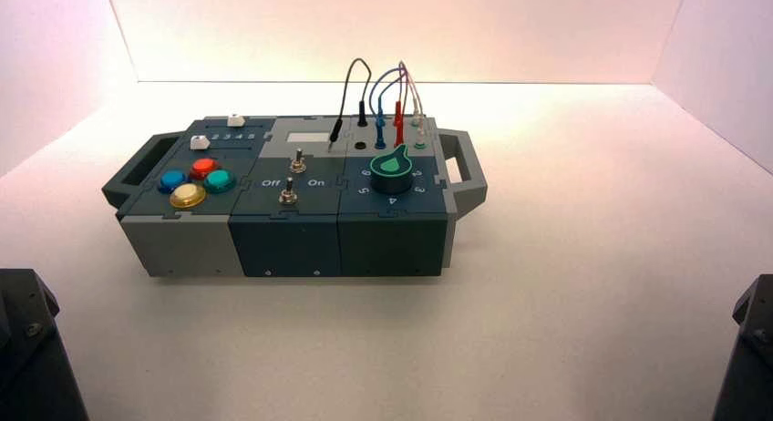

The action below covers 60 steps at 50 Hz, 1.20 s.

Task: Pull the blue wire.

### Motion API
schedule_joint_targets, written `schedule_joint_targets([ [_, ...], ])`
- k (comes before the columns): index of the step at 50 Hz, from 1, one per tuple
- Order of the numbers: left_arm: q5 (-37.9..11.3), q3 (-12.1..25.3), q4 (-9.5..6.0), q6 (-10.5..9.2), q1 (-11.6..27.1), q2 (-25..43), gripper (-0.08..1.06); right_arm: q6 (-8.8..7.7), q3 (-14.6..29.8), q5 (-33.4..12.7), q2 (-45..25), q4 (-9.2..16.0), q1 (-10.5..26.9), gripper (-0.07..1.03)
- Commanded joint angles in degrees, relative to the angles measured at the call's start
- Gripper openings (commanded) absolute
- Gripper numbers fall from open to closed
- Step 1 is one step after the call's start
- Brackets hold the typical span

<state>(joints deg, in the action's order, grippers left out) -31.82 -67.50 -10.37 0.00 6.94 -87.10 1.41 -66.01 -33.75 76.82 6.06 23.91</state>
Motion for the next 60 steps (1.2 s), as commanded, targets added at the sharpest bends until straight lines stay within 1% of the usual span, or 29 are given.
schedule_joint_targets([
  [1, 0.3, 0.6, -0.26, -0.18, 0.1, 1.2, -0.03, -0.09, 1.7, 0.2, -1.4, 0.2, 0.2, -0.02],
  [11, 0.3, 0.6, -0.26, -0.18, 0.2, 1.3, -0.03, -0.09, 1.8, 0.1, -2.3, 0.3, 0.9, -0.02],
  [16, 0.3, 0.6, -0.35, -0.18, 0.1, 1.3, -0.03, -0.09, 1.8, 0.1, -3.0, 0.6, 2.6, -0.02],
  [19, 0.3, 0.5, -0.44, -0.18, 0.1, 1.3, -0.03, -0.09, 2.0, 0.3, -4.0, 1.1, 4.7, -0.02],
  [20, 0.3, 0.5, -0.35, -0.18, 0.1, 1.3, -0.03, -0.09, 2.1, 0.4, -4.5, 1.1, 5.7, -0.02],
  [21, 0.3, 0.5, -0.35, -0.26, 0.2, 1.2, -0.03, -0.09, 2.2, 0.4, -5.5, 1.1, 7.5, -0.02],
  [23, 0.4, 0.5, -0.35, -0.18, 0.1, 1.2, -0.03, -0.09, 2.3, 0.2, -6.8, 1.1, 9.1, -0.02],
  [24, 0.4, 0.5, -0.44, -0.18, 0.1, 1.3, -0.03, 0.00, 2.5, -0.1, -8.9, 1.3, 11.4, -0.02],
  [25, 0.6, 0.4, -0.35, -0.18, 0.1, 1.4, -0.03, 0.09, 3.2, -0.1, -11.7, 2.1, 14.2, -0.01],
  [30, 1.1, 0.4, -0.35, -0.18, 0.2, 1.8, -0.03, 0.09, 5.1, 0.3, -18.0, 4.0, 19.3, 0.05],
  [34, 1.1, 0.3, -0.44, -0.18, 0.1, 2.1, -0.03, 0.18, 7.4, 0.4, -23.3, 4.6, 21.7, 0.11],
  [39, 1.1, 0.3, -0.44, -0.18, 0.2, 2.4, -0.03, 0.18, 9.5, 0.5, -29.1, 5.2, 22.2, 0.22],
  [42, 1.1, 0.3, -0.44, -0.18, 0.1, 2.4, -0.03, 0.09, 10.7, 1.1, -32.6, 5.4, 22.2, 0.34],
  [44, 1.1, 0.3, -0.44, -0.18, 0.1, 2.3, -0.03, 0.09, 11.3, 1.9, -34.3, 5.5, 22.3, 0.38],
  [45, 1.1, 0.3, -0.44, -0.26, 0.2, 2.3, -0.03, 0.09, 11.5, 2.4, -35.3, 5.5, 22.3, 0.40],
  [50, 1.1, 0.3, -0.53, -0.35, 0.2, 2.0, -0.03, -0.18, 12.5, 5.0, -39.2, 5.5, 22.3, 0.40],
  [54, 1.1, 0.1, -0.53, -0.62, 0.2, 1.7, -0.03, -0.88, 13.6, 6.7, -43.1, 5.5, 22.6, 0.41],
  [60, 1.1, 0.1, -0.53, -0.79, 0.2, 1.5, -0.03, -1.58, 17.1, 7.1, -50.6, 5.4, 23.2, 0.52],
])
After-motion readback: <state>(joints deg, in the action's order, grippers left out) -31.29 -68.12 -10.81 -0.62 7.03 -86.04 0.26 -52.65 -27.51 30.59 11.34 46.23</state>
